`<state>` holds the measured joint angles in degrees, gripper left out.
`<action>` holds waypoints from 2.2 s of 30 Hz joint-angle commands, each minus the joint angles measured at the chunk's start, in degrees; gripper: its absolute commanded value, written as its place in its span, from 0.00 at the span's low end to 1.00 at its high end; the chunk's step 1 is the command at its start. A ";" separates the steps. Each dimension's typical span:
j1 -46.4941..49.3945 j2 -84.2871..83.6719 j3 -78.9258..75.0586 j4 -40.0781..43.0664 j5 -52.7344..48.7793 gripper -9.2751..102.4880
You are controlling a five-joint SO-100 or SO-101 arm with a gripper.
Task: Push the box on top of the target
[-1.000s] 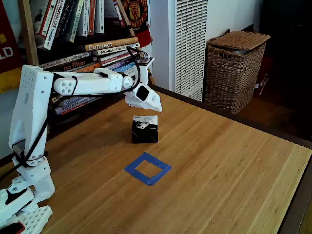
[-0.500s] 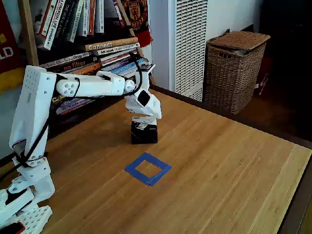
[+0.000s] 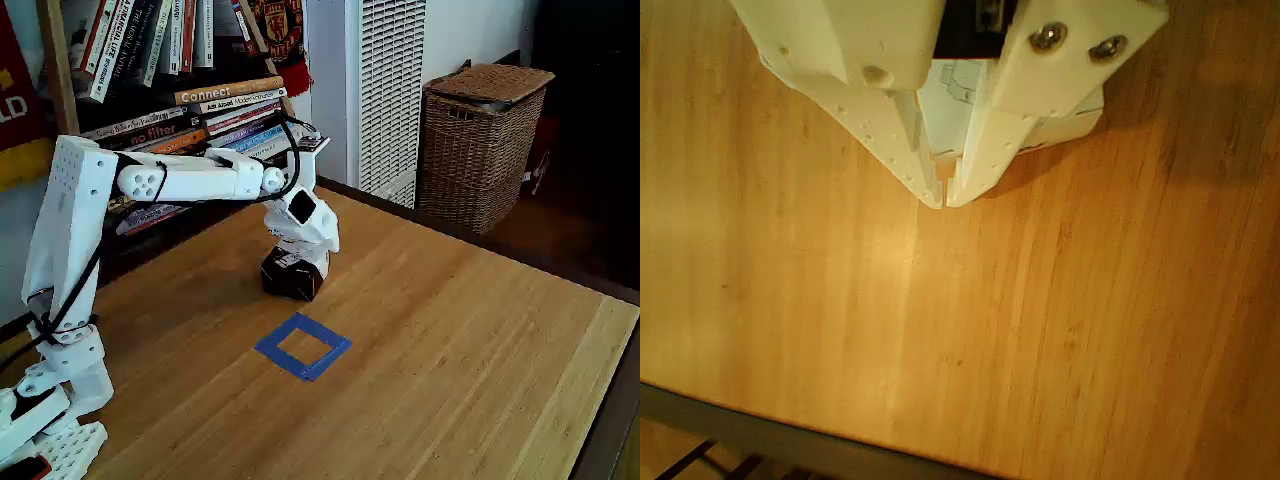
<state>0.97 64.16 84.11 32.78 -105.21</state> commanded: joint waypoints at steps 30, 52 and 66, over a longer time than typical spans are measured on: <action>-1.41 2.29 -2.11 -1.23 -7.03 0.08; -0.35 1.76 0.88 7.47 -9.76 0.08; 3.60 5.62 3.52 8.79 -11.95 0.08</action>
<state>3.60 66.45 87.45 41.40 -116.37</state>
